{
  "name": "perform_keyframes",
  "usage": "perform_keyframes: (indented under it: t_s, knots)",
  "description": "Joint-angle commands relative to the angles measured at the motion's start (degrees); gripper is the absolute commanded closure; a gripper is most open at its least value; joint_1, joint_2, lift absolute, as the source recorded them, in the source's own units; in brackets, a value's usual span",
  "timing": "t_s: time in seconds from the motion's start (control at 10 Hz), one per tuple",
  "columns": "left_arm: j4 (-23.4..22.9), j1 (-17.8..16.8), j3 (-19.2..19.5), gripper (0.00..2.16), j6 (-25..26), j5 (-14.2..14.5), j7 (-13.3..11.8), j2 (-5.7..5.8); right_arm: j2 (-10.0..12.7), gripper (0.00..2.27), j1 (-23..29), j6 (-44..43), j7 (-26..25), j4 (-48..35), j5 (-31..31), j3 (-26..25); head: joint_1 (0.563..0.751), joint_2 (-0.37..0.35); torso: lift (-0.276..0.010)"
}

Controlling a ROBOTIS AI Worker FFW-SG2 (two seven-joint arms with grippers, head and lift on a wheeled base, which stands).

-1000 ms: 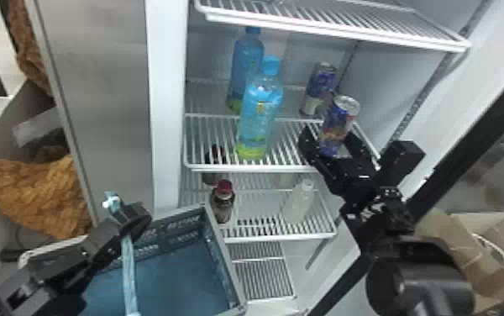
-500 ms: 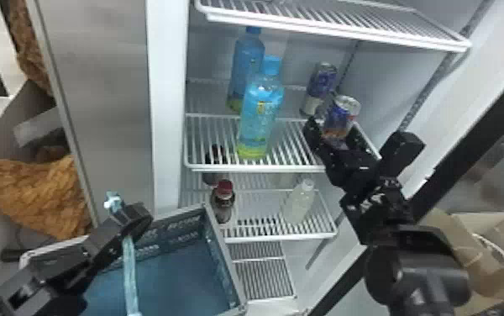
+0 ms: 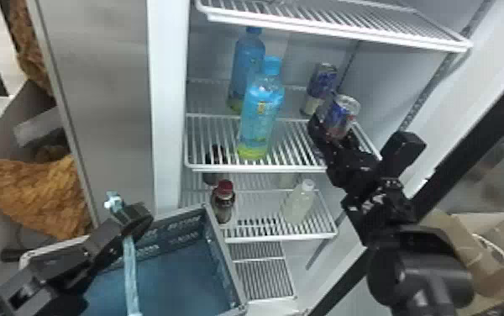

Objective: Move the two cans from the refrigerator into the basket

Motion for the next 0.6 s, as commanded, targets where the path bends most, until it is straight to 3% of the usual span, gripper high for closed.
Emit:
perform_keyframes:
  t_s: [0.0, 0.5]
  knots:
    - [0.00, 0.00, 0.00, 1.20, 0.00, 0.00, 0.00, 0.00, -0.02, 1.28, 2.22, -0.02, 0.00, -3.13, -0.53, -0.96, 0.695, -0.268, -0.035]
    - [0.00, 0.00, 0.00, 1.20, 0.00, 0.00, 0.00, 0.00, -0.90, 1.28, 12.76, 4.34, 0.00, -17.76, -3.84, -2.68, 0.695, -0.283, -0.035]
